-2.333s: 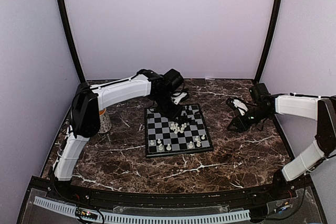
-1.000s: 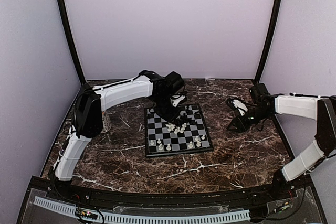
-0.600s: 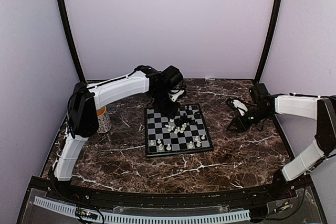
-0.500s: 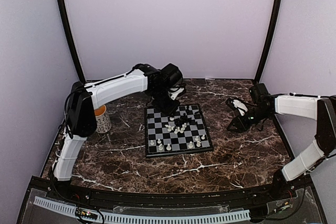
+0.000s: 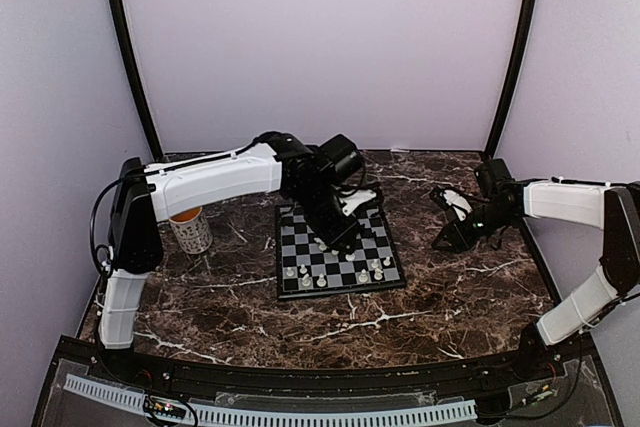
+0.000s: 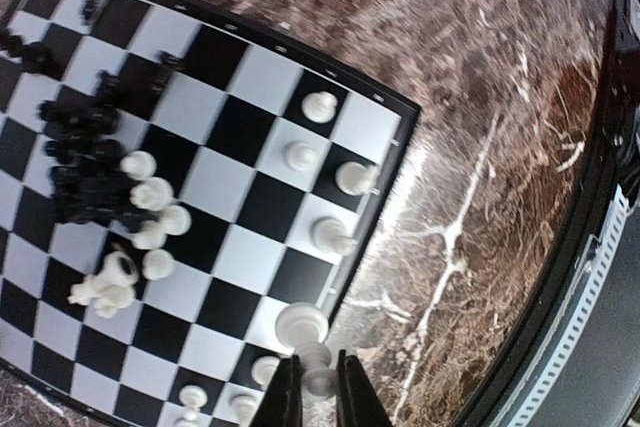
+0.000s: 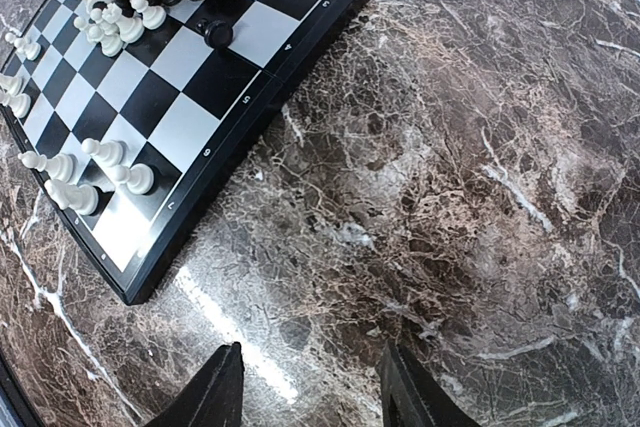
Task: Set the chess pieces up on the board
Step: Place the king at e1.
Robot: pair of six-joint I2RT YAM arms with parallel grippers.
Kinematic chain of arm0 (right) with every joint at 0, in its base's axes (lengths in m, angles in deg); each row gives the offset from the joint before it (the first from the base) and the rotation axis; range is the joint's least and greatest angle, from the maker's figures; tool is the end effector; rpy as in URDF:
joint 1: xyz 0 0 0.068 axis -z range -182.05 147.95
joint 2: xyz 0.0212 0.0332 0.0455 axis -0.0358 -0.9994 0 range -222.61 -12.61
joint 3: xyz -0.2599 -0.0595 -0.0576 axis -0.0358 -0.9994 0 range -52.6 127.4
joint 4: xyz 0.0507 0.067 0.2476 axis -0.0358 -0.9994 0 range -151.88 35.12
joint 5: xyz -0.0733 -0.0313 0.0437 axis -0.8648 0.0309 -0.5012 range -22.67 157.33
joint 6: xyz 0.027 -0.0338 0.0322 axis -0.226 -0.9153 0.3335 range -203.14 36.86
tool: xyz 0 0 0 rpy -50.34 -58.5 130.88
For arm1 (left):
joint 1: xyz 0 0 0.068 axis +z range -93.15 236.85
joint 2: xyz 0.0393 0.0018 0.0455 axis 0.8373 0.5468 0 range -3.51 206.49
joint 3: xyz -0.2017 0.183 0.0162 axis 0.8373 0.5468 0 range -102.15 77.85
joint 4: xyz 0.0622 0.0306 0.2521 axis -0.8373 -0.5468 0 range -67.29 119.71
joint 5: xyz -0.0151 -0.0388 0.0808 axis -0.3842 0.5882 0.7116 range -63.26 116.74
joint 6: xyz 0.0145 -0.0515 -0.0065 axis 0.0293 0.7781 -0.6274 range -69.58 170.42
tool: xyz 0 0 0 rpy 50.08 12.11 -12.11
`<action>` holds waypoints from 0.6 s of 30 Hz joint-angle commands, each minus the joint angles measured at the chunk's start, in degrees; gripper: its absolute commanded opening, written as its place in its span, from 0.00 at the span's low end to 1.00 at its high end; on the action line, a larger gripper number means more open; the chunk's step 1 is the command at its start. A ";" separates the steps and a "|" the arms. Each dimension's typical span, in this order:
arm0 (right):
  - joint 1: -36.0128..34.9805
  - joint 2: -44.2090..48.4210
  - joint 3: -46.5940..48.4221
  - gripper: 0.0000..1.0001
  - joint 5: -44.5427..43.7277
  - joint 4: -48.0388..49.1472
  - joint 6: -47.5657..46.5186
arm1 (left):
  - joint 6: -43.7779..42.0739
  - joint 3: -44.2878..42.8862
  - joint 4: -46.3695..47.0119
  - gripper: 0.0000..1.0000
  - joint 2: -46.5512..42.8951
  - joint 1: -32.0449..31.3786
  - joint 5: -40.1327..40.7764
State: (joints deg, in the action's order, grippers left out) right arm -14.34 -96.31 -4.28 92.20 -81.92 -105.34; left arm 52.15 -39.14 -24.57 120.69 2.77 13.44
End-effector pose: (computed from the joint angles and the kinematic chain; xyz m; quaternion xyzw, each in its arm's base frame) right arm 0.2652 0.0732 0.1887 -0.3301 0.8906 0.1882 0.2499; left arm 0.2696 -0.3861 0.2651 0.4503 0.8514 -0.2137 0.1636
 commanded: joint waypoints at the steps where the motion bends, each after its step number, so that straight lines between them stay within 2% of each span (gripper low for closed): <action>1: 0.23 0.71 0.55 0.48 1.10 -0.17 -0.34 | -2.31 3.64 -0.23 0.05 -2.74 -2.76 -1.70; 12: 0.21 1.09 0.38 0.48 0.91 -0.22 -0.13 | 2.88 6.42 5.10 0.05 -1.50 -3.48 3.19; 18: 0.25 0.95 0.38 0.48 0.71 -0.25 -0.13 | 2.66 6.25 5.74 0.06 0.29 -3.48 2.20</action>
State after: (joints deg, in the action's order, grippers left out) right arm -14.34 -96.31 -4.28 92.39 -81.95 -105.34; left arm 54.21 -33.15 -19.55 120.67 -0.69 15.72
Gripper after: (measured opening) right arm 0.484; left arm 0.116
